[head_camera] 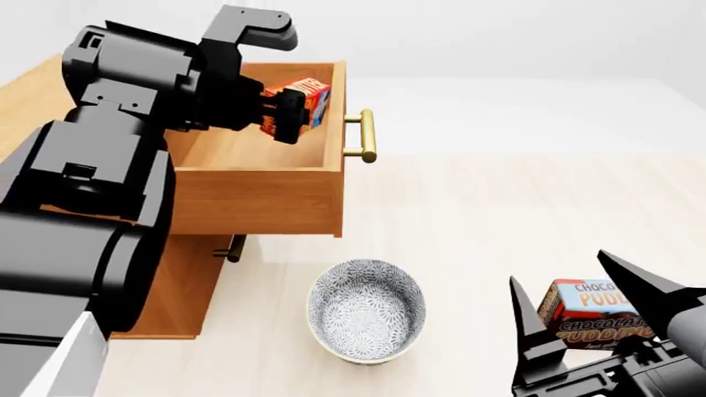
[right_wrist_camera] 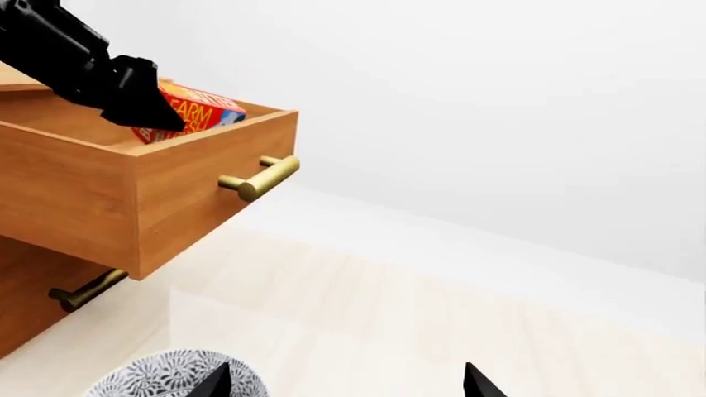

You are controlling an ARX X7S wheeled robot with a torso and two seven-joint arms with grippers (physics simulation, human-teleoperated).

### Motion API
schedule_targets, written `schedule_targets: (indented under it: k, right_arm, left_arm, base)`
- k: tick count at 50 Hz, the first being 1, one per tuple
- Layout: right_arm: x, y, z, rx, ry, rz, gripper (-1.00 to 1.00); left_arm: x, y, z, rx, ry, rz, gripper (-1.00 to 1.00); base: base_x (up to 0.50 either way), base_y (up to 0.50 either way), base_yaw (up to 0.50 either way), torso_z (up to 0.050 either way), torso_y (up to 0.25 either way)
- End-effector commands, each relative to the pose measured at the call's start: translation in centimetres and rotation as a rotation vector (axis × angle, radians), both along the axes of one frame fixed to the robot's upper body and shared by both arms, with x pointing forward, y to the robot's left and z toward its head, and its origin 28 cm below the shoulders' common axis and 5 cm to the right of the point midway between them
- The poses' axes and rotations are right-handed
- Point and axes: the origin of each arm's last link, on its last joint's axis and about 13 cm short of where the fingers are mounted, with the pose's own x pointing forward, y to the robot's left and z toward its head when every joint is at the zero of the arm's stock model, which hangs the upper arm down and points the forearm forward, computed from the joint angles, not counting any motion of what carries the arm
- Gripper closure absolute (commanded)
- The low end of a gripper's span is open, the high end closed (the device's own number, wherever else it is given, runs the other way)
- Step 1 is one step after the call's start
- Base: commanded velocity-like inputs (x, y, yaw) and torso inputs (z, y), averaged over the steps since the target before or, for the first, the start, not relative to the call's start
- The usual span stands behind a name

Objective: Put the butter at the back in the top drawer of the cabinet and close it.

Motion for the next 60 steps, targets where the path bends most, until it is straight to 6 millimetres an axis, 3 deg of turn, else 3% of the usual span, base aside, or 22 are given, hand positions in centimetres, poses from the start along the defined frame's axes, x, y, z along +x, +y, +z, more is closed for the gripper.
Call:
schedule_targets:
  k: [1,60]
  right_arm:
    - [0.0,0.0,0.0,0.001,-0.002,-0.003,-1.00]
    - [-0.1,-0.1,-0.3,0.019,-0.015,-0.024,-1.00]
  left_arm:
    - [0.0,-0.5,0.0,-0.059,-0.005,-0.010,1.00]
    - [0.1,-1.1,-2.7,-0.094,0.054,0.035,1.00]
  base:
    - [0.00,0.00,0.00,0.000,0.000]
    - [0.00,0.00,0.00,0.000,0.001]
